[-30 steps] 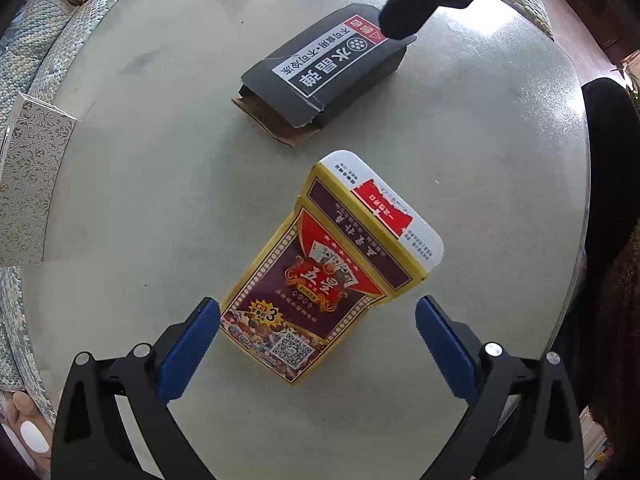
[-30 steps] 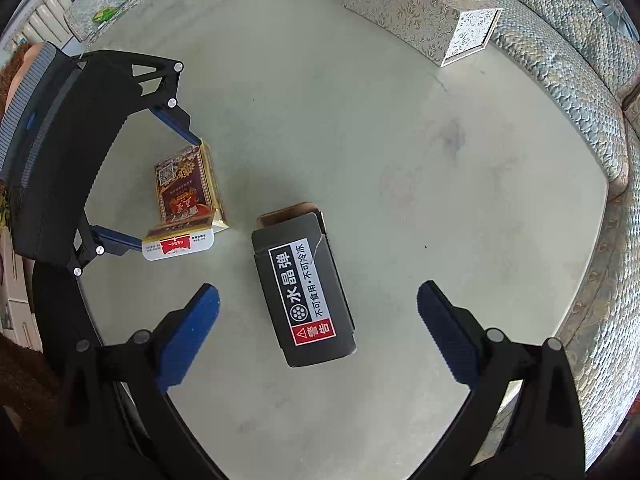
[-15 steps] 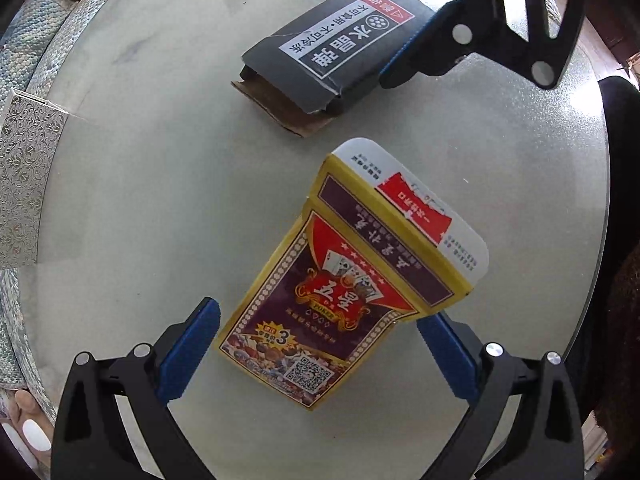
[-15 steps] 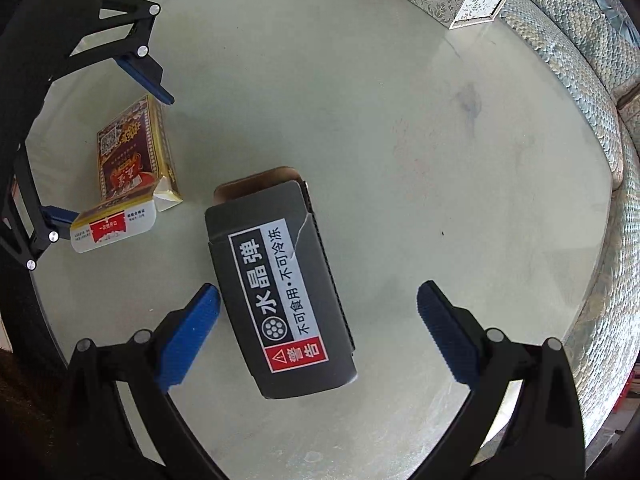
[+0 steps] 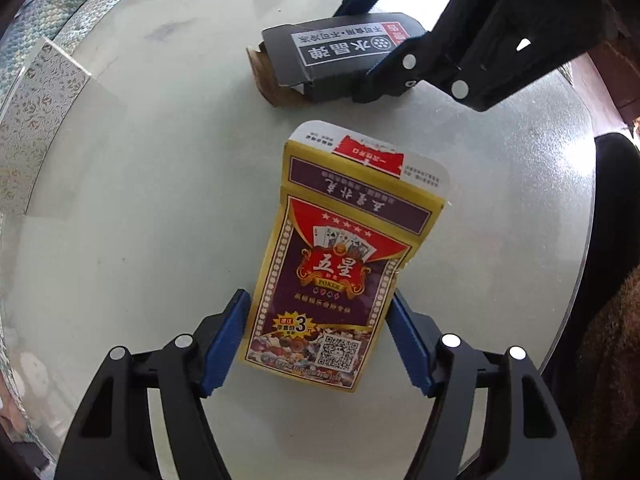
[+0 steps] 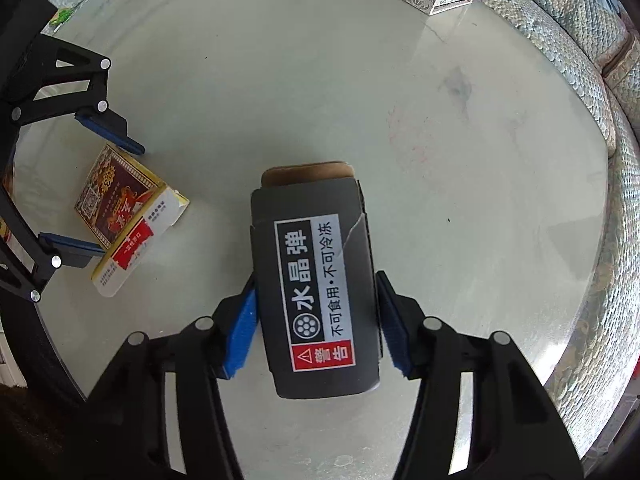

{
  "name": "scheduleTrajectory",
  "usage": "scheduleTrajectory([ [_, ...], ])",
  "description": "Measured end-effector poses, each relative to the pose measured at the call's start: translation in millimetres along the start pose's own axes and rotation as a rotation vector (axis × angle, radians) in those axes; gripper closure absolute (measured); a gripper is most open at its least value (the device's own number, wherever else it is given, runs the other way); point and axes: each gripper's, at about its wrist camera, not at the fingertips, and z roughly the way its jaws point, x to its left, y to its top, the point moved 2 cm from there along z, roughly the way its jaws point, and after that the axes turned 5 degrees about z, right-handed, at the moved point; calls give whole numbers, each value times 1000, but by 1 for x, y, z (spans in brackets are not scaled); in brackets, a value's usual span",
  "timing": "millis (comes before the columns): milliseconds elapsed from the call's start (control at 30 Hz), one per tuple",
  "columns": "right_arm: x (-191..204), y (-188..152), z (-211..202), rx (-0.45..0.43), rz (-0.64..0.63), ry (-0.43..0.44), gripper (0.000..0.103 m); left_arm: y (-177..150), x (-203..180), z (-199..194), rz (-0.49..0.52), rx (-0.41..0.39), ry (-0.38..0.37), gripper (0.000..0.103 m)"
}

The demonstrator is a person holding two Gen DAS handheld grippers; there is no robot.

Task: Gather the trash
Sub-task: 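Grasp the Wuxing card box with the left tool while the right tool grasps the black box, then carry the card box and black box down over the trash bin with both tools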

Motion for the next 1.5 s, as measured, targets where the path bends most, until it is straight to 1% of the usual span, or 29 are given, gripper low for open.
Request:
scheduleTrajectory([
  [100, 3, -6, -5, -25, 34, -26, 48, -12, 1, -2, -123, -44, 47, 37],
  [233, 1, -17, -24, -70, 123, -15, 49, -32, -5, -7, -291, -80, 130, 40],
  [267, 4, -17, -29, -80, 138, -14, 49, -38, -9, -11, -319, -97, 134, 41],
  [333, 4, -25, -40, -98, 165, -35, 49, -48, -14, -20, -375, -126, 173, 42],
  [433, 15, -35, -58, -129, 201, -39, 49, -60, -22, -34, -471, -152, 187, 42],
  [533, 28, -49, -84, -185, 198, -64, 49, -64, -33, -63, -531, -188, 221, 43],
  [567, 33, -53, -94, -205, 196, -66, 49, -59, -37, -73, -546, -201, 229, 43],
  [600, 39, -59, -104, -222, 195, -65, 49, -62, -42, -81, -559, -216, 239, 43],
  [767, 72, -100, -153, -306, 196, -81, 49, -73, -71, -122, -601, -270, 296, 43],
  [933, 95, -127, -188, -362, 186, -97, 48, -79, -115, -150, -582, -305, 326, 43],
  [1033, 105, -145, -197, -374, 179, -113, 48, -83, -138, -158, -574, -317, 326, 43],
  [1133, 115, -158, -202, -378, 172, -113, 48, -90, -166, -168, -562, -333, 347, 43],
  [1233, 126, -172, -206, -386, 165, -112, 48, -96, -184, -173, -551, -341, 339, 43],
  [1333, 136, -185, -209, -395, 153, -111, 48, -101, -204, -175, -538, -346, 351, 43],
  [1500, 153, -207, -212, -407, 138, -112, 48, -104, -231, -173, -533, -355, 346, 43],
])
